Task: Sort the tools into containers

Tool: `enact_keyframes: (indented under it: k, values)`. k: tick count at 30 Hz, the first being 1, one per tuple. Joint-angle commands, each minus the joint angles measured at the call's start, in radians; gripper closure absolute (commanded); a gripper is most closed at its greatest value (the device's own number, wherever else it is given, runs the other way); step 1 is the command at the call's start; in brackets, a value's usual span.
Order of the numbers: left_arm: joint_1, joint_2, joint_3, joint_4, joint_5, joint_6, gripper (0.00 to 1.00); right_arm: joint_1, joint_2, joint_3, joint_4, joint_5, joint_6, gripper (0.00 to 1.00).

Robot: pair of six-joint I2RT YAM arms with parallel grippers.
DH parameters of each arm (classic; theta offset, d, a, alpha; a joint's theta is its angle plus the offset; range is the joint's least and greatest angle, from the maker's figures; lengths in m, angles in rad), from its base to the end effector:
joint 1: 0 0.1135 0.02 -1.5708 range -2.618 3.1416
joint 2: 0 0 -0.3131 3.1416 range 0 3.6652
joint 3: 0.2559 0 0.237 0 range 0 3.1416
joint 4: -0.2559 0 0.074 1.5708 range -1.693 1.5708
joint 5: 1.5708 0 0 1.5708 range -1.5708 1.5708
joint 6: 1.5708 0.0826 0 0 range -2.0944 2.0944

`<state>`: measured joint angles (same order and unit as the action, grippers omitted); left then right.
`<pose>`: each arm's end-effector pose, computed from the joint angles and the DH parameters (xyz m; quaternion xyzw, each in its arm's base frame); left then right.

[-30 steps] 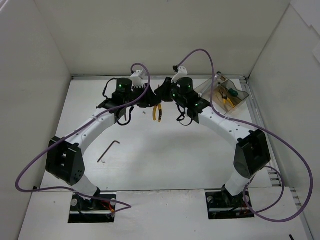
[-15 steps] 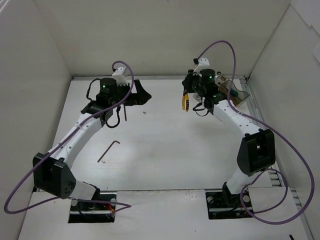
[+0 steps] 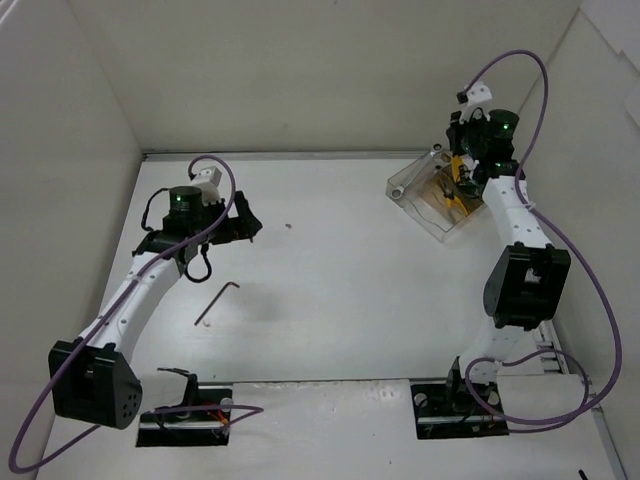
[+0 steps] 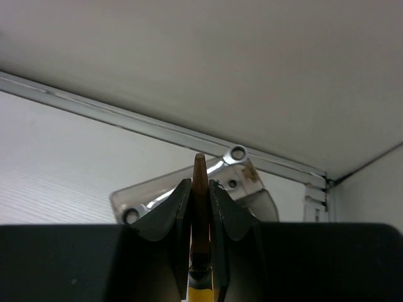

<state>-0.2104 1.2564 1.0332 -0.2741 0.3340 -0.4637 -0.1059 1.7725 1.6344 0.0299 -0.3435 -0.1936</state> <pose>0.2815 -0.0878 0.3465 -0.0227 0.8514 -0.3016 0.4286 0.4693 -0.0219 0.4317 -0.1462 0.7276 0.0276 0.6696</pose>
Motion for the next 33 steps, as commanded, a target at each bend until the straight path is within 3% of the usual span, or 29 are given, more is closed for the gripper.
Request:
enact_keyframes:
  k: [1, 11, 33]
  values:
    - [0.023, -0.040, 0.021, 0.015, -0.018, 0.036, 0.00, -0.057, 0.034, 0.070, 0.059, -0.062, -0.110, 1.00]
    - [0.034, -0.034, 0.022, 0.024, -0.041, 0.036, 0.00, -0.109, 0.191, 0.128, 0.065, -0.019, -0.155, 1.00]
    - [0.043, 0.018, 0.025, 0.015, -0.056, 0.007, 0.00, -0.124, 0.304, 0.099, 0.151, 0.086, -0.219, 1.00]
